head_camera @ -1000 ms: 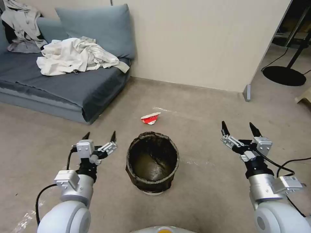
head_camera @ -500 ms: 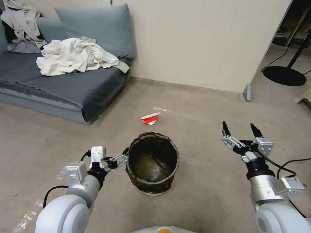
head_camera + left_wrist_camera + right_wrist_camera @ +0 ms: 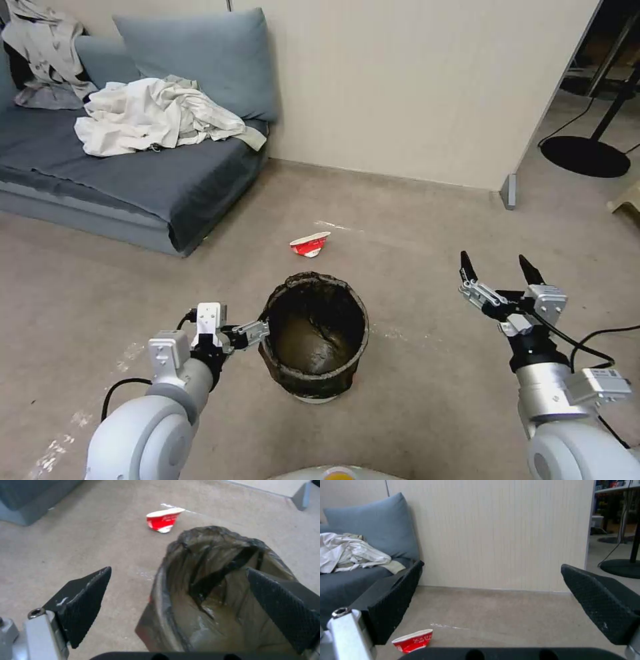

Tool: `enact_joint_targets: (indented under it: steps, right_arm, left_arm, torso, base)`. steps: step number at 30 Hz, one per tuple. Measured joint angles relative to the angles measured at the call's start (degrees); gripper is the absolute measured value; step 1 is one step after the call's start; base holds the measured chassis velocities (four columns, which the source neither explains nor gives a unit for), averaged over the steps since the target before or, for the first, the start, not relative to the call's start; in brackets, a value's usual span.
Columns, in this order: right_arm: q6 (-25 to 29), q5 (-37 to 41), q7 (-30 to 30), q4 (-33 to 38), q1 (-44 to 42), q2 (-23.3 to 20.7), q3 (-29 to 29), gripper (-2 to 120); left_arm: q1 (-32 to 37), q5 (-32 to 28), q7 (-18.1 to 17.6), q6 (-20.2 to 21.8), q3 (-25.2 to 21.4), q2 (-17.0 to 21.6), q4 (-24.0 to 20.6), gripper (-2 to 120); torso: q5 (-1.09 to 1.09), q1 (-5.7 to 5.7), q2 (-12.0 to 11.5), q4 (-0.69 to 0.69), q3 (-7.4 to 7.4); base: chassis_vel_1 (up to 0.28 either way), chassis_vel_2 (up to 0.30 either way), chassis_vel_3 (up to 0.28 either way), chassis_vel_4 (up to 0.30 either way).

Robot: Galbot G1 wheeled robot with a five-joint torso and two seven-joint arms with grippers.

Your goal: Pick up the trash can from the floor.

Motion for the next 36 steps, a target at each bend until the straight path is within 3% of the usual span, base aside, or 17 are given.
enact_joint_targets:
  steps: [8,18,36]
  right_arm:
    - [0.0,0.1,0.3,-0.5,0.1,0.0,0.1,100]
    - [0.0,0.1,0.5,-0.8,0.1,0.1,0.2,100]
    - [0.0,0.1,0.5,-2.1,1.1,0.1,0.0,100]
  left_arm:
    - [-0.9,2.3,2.2,-0.2,4.1,0.5,3.1,100]
    - [-2.5,5.5,2.4,-0.3,7.6,0.3,7.3,100]
    - [-4.8,9.9,0.0,-0.4,8.1,-0.5,11.7,100]
  torso:
    - [0.00,0.00,0.0,0.00,0.00]
    - [0.00,0.00,0.0,0.00,0.00]
    - [0.00,0.00,0.0,0.00,0.00]
  base:
    - [0.000,0.000,0.000,0.000]
    - [0.000,0.000,0.000,0.000]
    - [0.000,0.000,0.000,0.000]
